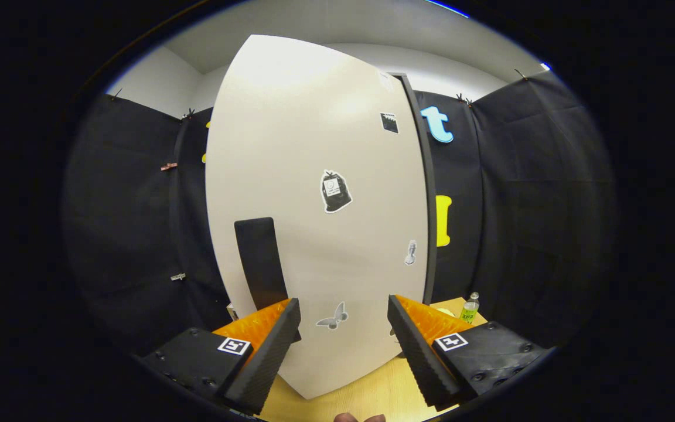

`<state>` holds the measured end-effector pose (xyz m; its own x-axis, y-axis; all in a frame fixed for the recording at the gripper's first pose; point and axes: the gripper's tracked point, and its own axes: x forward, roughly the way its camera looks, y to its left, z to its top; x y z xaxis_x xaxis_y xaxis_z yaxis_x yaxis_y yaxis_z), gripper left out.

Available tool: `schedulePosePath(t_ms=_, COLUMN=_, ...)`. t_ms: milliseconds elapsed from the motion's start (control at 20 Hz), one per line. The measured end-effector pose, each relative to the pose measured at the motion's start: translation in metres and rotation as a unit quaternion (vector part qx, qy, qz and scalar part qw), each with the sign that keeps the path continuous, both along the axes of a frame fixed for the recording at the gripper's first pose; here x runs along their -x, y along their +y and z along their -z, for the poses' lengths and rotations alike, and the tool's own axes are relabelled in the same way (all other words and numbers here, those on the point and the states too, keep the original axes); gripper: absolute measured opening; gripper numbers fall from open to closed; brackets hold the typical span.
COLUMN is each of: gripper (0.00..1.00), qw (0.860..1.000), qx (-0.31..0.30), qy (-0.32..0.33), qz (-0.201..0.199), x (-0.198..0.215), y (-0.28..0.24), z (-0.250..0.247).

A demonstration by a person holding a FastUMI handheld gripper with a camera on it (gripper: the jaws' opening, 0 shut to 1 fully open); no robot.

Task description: Open the shoe cabinet door, grab the shoes and put them into the shoe cabinet, then close the shoe cabinet door.

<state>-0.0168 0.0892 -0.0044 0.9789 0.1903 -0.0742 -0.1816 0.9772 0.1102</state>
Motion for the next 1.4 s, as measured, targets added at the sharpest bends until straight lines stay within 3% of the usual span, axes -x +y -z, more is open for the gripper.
schedulePosePath(t_ms=250, gripper=0.98, qw=1.000, qx=0.004, qy=0.001, qz=-0.006, x=-0.002, y=0.023, z=-0.001)
schedulePosePath(t_ms=1400, gripper=0.98, qw=1.000, qx=0.013, qy=-0.003, qz=0.022, x=0.016, y=-0.031, z=-0.003)
